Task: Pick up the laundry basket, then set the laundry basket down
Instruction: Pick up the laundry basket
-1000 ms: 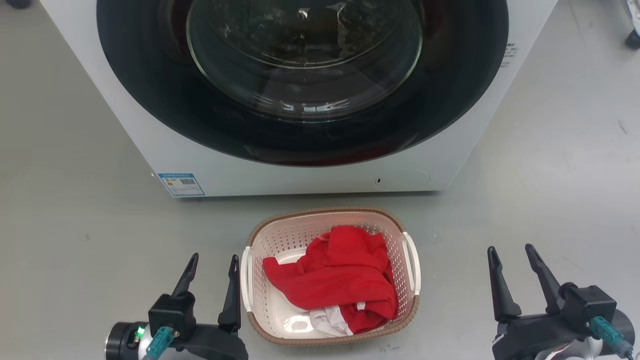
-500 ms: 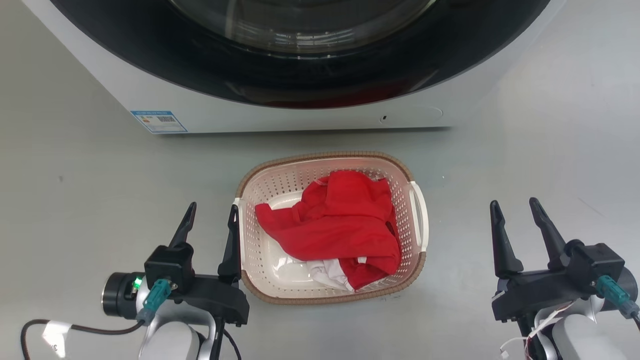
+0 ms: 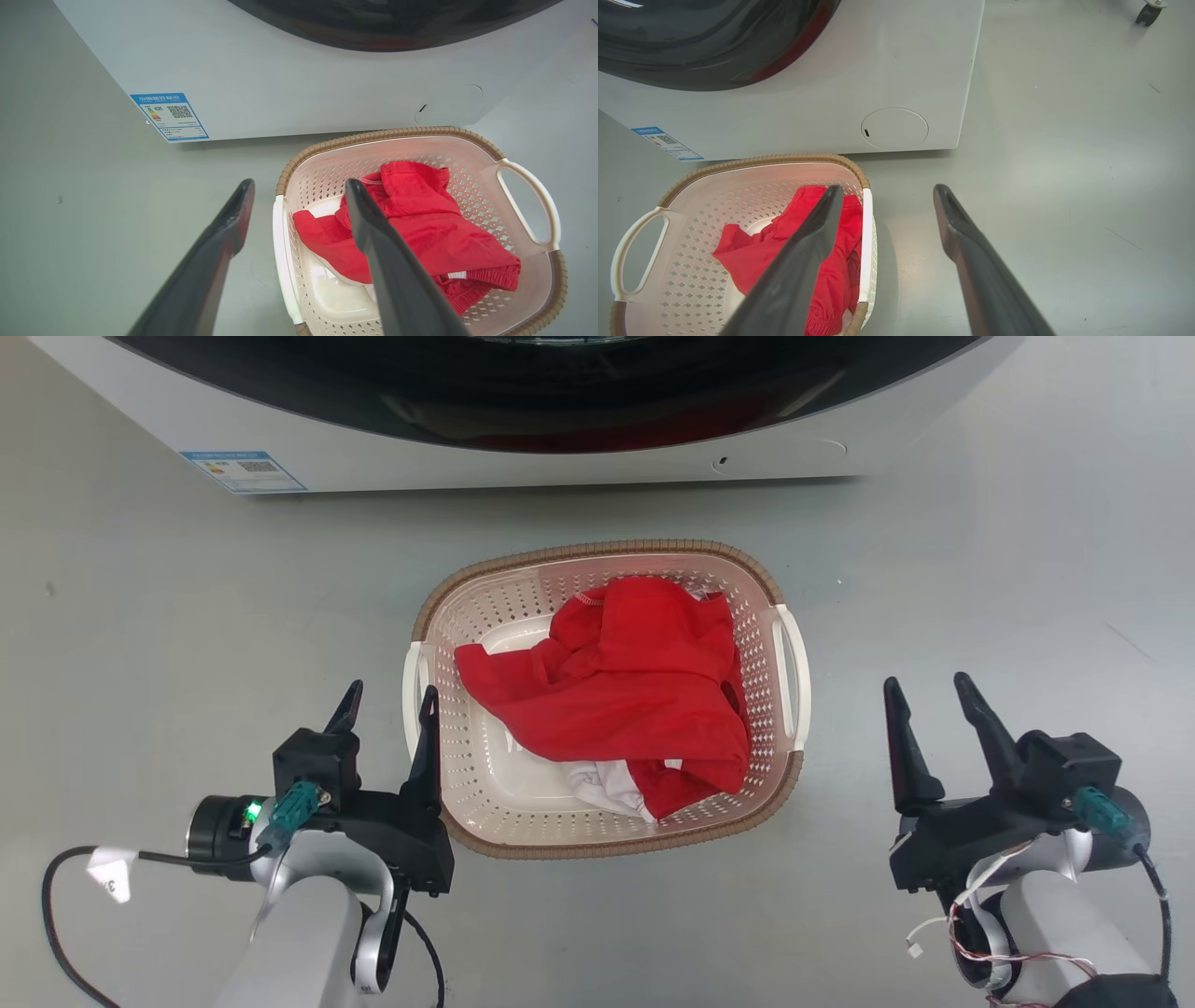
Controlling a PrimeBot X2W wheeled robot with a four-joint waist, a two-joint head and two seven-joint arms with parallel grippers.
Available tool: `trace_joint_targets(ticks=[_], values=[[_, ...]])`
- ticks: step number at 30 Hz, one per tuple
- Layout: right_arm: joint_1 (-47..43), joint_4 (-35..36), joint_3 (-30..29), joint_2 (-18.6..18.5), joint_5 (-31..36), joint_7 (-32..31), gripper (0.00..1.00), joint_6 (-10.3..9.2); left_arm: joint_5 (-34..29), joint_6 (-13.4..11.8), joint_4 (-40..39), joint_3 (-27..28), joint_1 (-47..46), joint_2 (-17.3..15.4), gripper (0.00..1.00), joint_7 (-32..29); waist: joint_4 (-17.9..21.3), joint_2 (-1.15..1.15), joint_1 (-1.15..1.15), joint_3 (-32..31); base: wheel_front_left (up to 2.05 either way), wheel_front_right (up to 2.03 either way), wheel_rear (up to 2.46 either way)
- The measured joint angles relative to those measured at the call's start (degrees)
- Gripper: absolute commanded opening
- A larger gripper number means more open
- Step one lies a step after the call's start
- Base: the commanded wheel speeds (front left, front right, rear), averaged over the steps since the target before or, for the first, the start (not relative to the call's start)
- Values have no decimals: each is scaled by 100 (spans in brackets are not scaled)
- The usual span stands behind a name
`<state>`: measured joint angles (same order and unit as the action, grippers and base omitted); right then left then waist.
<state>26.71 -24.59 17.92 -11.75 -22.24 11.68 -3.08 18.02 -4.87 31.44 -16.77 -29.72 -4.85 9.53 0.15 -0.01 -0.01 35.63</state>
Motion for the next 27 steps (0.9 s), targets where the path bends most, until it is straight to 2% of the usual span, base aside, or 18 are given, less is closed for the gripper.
trace_joint_targets(ticks=[16,27], values=[[912,-1561,355,579,-52,-366,100,267,366,436,1682,35,-849,84,100,-826,73,1,2,119,0,0,0],[1578,-2245,465,631,-57,-558,100,413,639,698,2323,200,-1438,27,100,-1288,189,0,1,462,0,0,0]])
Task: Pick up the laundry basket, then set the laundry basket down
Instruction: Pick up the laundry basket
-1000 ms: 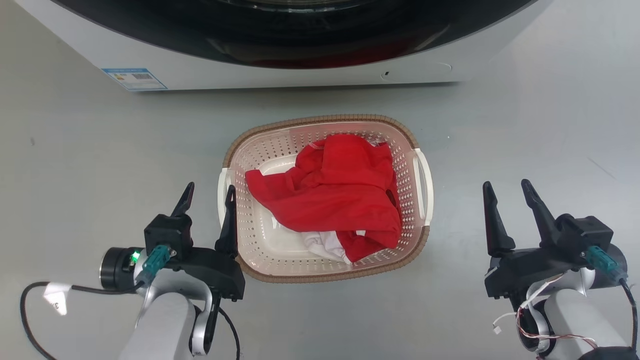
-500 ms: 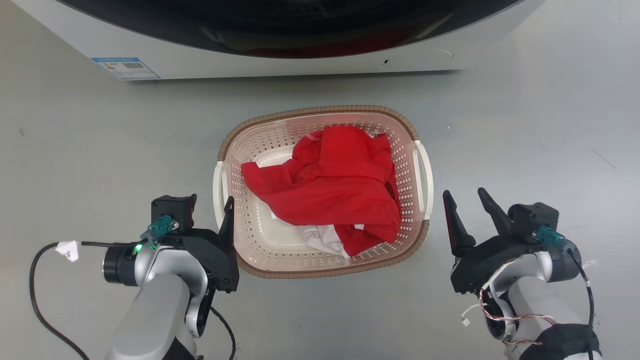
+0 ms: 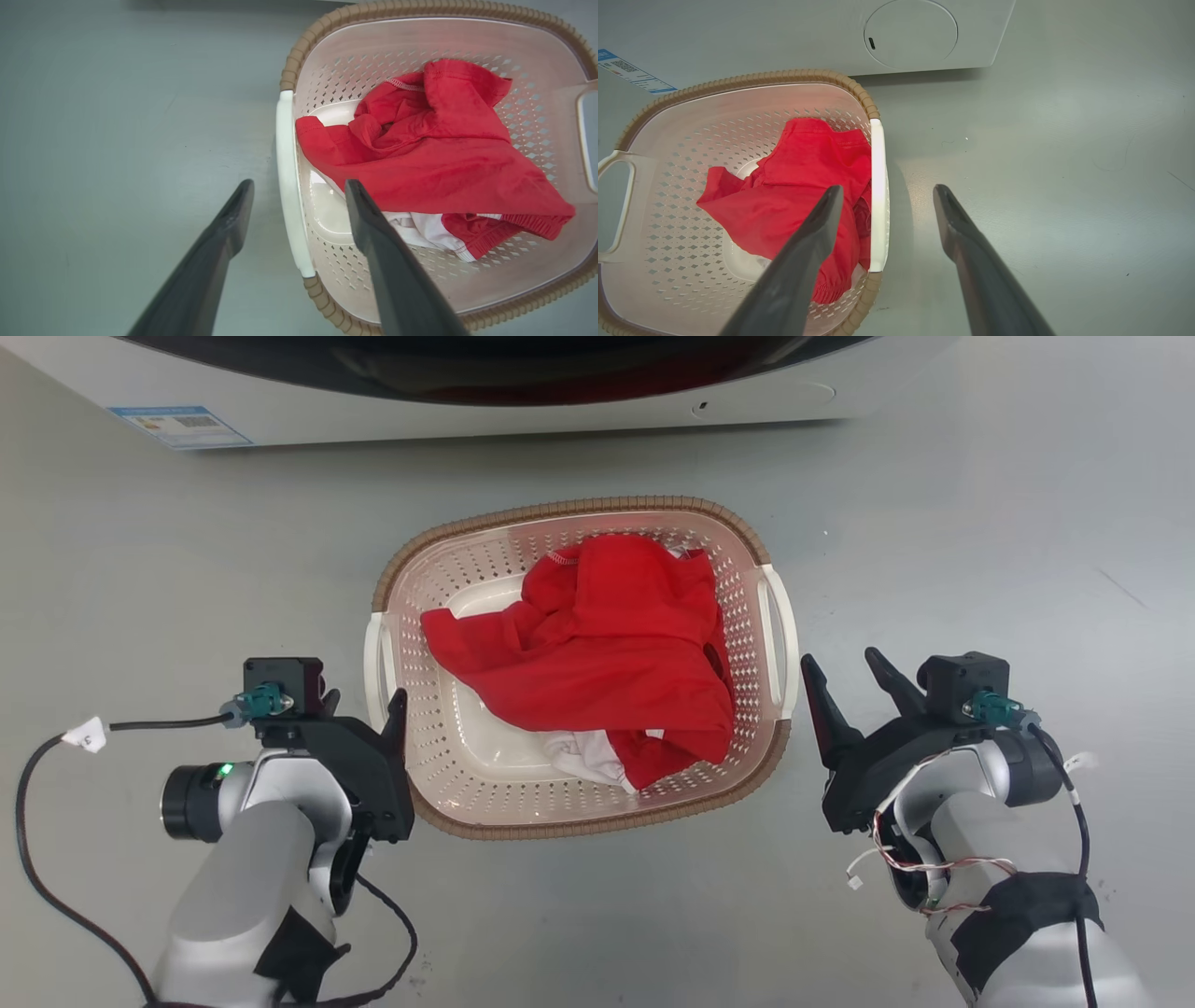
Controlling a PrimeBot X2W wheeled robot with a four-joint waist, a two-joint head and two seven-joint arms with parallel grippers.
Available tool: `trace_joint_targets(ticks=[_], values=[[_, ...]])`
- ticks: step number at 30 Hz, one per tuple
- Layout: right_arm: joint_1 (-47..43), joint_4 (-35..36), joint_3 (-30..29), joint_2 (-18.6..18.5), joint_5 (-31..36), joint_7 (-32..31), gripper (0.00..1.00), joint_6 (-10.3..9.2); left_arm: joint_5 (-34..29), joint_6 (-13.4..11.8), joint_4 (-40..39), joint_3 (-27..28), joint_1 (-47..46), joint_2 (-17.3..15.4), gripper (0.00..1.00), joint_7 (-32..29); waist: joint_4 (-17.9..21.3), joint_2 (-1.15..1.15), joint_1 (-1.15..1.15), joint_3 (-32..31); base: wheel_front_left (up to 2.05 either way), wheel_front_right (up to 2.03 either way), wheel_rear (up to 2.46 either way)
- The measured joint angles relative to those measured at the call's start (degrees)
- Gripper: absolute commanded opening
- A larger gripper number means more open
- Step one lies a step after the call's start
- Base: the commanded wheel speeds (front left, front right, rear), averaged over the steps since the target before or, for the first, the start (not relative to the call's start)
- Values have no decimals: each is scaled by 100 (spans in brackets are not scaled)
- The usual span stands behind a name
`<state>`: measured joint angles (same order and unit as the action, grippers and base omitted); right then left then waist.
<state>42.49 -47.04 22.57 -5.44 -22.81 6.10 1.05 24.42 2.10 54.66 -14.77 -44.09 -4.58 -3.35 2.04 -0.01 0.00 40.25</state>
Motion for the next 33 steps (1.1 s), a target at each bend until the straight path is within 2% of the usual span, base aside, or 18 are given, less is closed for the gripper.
trace_joint_targets(ticks=[17,33], values=[[871,-659,125,79,1,8,100,167,24,154,544,67,-749,-123,100,-109,19,0,0,719,0,0,0],[1268,-1078,244,116,3,147,100,298,23,301,891,-4,-1228,-147,100,-58,23,0,0,1179,0,0,0]])
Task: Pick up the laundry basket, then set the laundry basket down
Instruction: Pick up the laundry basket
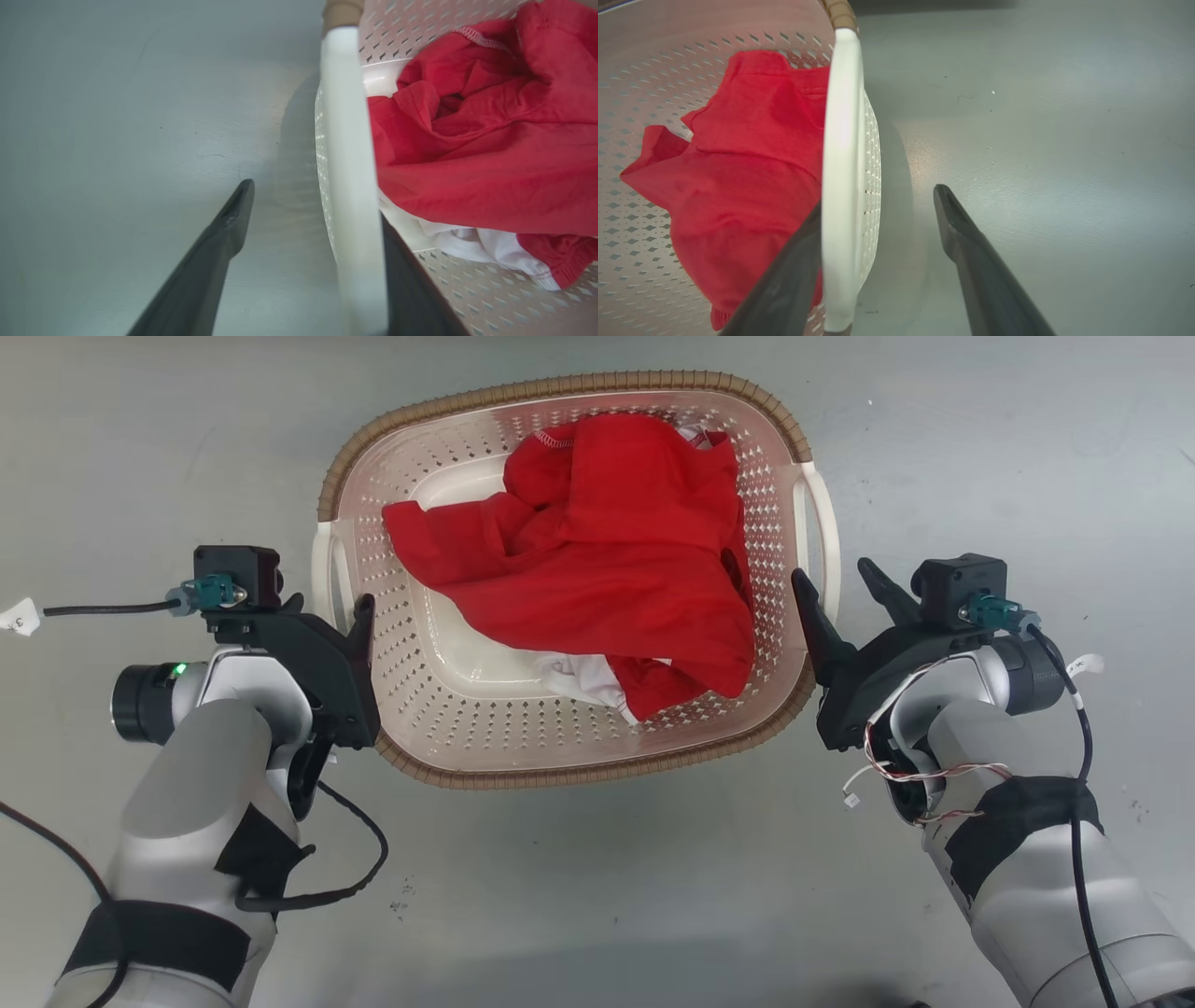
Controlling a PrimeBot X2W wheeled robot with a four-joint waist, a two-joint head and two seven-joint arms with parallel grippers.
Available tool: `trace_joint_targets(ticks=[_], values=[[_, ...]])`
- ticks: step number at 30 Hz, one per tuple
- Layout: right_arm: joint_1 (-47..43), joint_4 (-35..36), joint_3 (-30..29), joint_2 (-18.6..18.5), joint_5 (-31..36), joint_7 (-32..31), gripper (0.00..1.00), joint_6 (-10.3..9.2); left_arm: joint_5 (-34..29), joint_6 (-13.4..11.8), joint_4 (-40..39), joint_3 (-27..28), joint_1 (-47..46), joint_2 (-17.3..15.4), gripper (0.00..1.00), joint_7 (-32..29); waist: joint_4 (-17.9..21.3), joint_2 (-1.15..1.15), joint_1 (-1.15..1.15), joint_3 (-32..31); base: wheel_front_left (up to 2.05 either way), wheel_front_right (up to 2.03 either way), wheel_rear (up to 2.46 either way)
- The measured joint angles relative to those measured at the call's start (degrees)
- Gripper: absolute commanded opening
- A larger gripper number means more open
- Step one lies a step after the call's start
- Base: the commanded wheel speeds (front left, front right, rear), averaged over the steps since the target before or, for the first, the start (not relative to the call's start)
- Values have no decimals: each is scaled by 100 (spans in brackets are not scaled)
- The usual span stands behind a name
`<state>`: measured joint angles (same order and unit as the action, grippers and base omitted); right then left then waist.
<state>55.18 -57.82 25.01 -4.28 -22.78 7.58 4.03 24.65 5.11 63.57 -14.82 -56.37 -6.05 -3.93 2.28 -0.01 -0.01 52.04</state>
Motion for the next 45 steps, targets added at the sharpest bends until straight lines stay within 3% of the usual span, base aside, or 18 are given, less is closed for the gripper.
trace_joint_targets(ticks=[4,5,6,10,25,45], values=[[82,-82,21,3,-1,42,100,3,-1,3,87,-12,-94,18,100,10,1,0,0,99,0,0,0],[102,-111,21,8,-8,56,48,10,-1,10,103,-14,-111,23,60,34,1,0,0,121,0,0,0],[118,-142,23,10,-23,58,0,24,-2,40,118,-18,-125,26,0,58,2,0,0,141,0,0,0],[170,-194,82,154,-40,123,0,109,0,62,186,-46,-195,215,0,126,0,2,1,182,0,0,0],[291,-622,82,207,-159,268,0,182,2,-10,587,-25,-304,318,0,266,-49,1,0,71,0,0,0],[61,-1371,-48,282,-468,-167,0,309,242,-41,926,51,71,554,0,102,-144,1,0,-1016,0,0,0]])
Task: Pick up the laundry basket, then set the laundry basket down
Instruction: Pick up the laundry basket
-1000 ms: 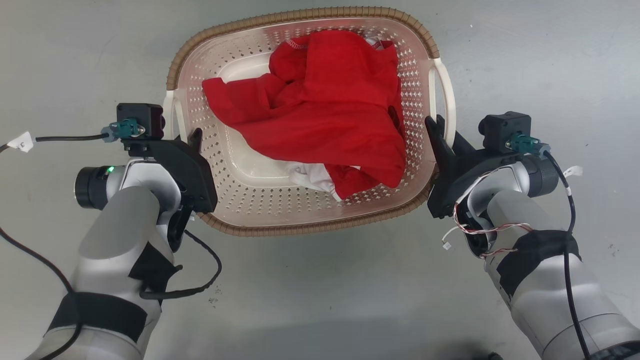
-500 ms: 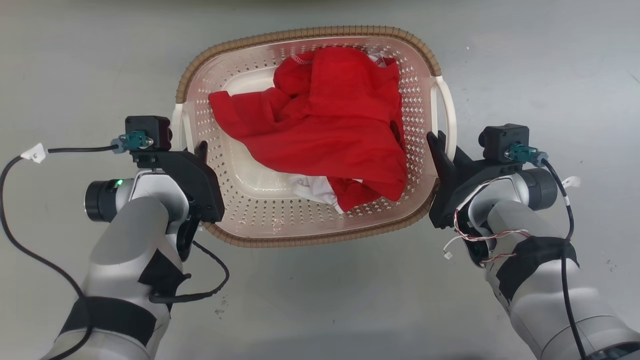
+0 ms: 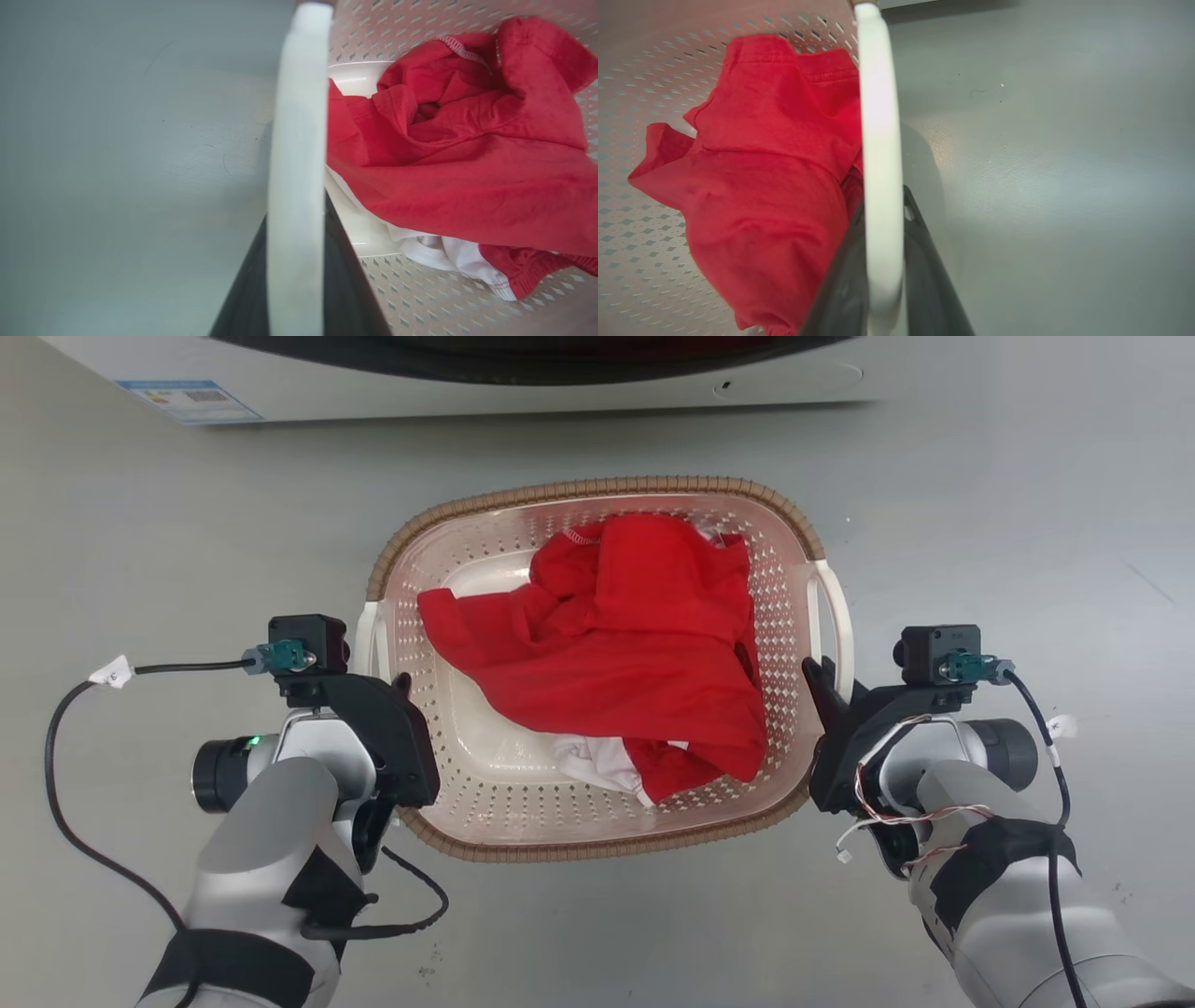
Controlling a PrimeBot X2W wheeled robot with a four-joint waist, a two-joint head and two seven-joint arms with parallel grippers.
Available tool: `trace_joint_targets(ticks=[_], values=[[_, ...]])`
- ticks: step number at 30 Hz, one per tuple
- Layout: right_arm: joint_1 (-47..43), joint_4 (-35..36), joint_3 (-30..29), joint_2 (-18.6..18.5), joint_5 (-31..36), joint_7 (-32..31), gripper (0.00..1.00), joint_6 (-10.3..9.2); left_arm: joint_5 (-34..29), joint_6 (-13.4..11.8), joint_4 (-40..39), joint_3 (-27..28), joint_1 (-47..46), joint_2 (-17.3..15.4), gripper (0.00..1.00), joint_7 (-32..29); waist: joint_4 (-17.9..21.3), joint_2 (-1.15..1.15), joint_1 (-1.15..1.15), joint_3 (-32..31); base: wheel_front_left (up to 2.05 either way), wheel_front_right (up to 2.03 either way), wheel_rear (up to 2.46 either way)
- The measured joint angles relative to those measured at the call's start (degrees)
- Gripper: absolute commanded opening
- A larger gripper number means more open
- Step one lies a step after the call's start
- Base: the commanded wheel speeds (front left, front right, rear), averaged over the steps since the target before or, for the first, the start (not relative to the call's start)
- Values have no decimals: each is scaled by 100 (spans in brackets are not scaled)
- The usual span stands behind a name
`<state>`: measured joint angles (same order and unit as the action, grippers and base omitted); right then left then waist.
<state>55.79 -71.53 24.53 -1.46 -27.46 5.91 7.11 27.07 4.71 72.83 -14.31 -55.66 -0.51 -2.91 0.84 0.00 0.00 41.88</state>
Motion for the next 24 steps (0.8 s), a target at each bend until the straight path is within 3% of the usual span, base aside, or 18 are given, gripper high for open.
trace_joint_targets(ticks=[24], values=[[-1140,-172,-122,67,-456,-1195,0,80,275,-16,105,47,1119,130,0,-937,-52,-1,1,-1638,0,0,0]])
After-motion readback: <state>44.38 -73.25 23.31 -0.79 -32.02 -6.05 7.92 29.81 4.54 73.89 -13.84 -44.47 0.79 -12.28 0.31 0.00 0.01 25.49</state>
